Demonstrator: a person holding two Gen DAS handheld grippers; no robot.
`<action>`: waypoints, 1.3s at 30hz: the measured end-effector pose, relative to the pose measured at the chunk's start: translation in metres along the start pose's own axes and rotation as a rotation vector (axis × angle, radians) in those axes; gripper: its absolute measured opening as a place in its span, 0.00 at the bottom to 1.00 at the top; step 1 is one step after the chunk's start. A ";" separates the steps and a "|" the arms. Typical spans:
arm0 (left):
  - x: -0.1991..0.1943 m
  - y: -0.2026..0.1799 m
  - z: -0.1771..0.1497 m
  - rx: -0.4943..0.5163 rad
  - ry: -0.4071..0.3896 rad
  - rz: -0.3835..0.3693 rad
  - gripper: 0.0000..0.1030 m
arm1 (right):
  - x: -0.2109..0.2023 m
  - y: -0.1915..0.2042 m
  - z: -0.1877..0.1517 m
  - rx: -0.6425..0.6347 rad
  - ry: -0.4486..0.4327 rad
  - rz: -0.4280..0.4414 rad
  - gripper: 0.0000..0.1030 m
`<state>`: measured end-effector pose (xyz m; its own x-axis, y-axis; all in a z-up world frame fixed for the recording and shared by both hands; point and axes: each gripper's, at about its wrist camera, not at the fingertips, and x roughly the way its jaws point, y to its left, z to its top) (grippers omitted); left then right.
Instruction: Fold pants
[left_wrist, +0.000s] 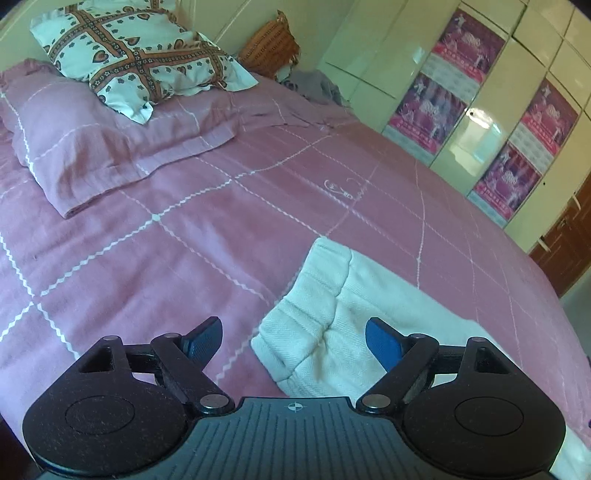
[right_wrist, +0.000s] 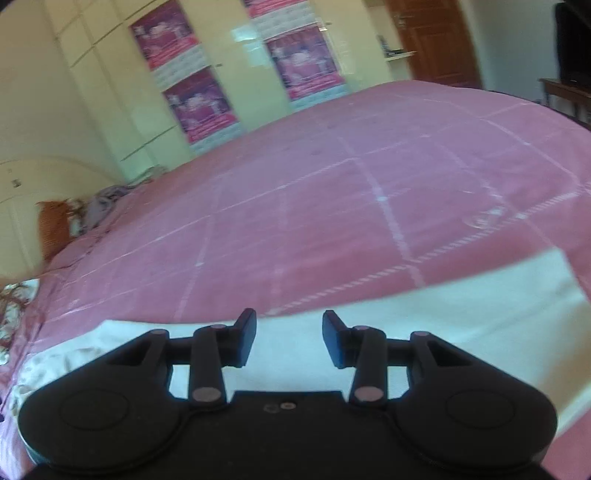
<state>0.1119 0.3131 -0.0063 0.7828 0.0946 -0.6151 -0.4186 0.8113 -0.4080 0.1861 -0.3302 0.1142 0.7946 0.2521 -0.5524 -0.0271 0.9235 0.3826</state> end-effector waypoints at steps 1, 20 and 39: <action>0.002 -0.002 -0.002 -0.004 -0.008 0.018 0.81 | 0.016 0.023 0.006 -0.042 0.008 0.062 0.39; 0.038 0.006 -0.031 -0.120 -0.040 0.050 0.24 | 0.245 0.213 -0.003 -0.447 0.345 0.509 0.31; 0.024 0.006 -0.032 -0.090 -0.050 0.154 0.42 | 0.244 0.238 -0.023 -0.579 0.282 0.375 0.07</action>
<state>0.1132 0.3012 -0.0451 0.7271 0.2436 -0.6418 -0.5728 0.7306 -0.3717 0.3593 -0.0422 0.0538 0.4850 0.5731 -0.6605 -0.6430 0.7457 0.1749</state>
